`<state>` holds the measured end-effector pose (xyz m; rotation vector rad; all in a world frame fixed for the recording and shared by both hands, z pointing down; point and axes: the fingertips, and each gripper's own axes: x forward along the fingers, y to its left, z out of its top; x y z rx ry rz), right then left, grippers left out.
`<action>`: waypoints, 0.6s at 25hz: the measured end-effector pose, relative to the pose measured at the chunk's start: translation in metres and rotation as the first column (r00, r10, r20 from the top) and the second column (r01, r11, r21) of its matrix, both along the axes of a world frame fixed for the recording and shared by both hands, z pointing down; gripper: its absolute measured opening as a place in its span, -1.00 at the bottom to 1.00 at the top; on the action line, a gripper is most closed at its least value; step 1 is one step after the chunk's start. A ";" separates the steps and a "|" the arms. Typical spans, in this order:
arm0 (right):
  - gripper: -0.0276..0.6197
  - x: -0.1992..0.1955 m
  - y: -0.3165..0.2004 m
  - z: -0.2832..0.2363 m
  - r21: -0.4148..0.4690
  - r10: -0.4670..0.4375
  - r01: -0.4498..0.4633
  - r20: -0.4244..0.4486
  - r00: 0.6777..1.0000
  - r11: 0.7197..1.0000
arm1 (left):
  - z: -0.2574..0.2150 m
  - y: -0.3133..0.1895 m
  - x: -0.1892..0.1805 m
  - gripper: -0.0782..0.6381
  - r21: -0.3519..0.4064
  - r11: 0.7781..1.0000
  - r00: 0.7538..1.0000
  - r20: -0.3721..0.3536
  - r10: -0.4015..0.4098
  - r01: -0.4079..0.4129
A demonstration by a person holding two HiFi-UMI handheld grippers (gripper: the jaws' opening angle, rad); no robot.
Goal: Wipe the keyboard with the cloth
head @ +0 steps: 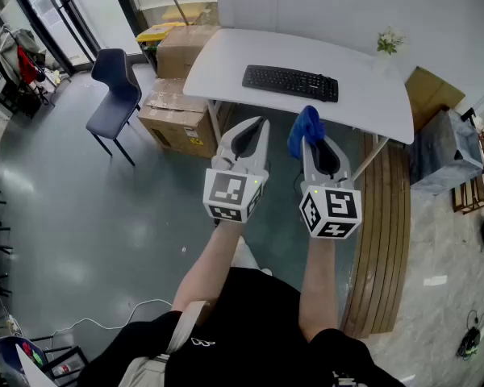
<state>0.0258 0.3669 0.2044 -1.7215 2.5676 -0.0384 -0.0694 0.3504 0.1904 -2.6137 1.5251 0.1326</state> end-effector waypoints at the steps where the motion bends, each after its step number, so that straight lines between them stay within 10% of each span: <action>1: -0.69 -0.003 -0.006 0.000 0.005 0.000 0.000 0.004 1.000 1.000 | 0.001 -0.007 -0.004 -0.79 0.000 1.000 1.000 -0.002 -0.001 0.001; 15: -0.68 -0.075 -0.135 0.000 -0.028 -0.026 0.027 0.035 0.999 0.999 | 0.014 -0.138 -0.078 -0.79 -0.055 0.998 1.000 -0.017 0.005 -0.006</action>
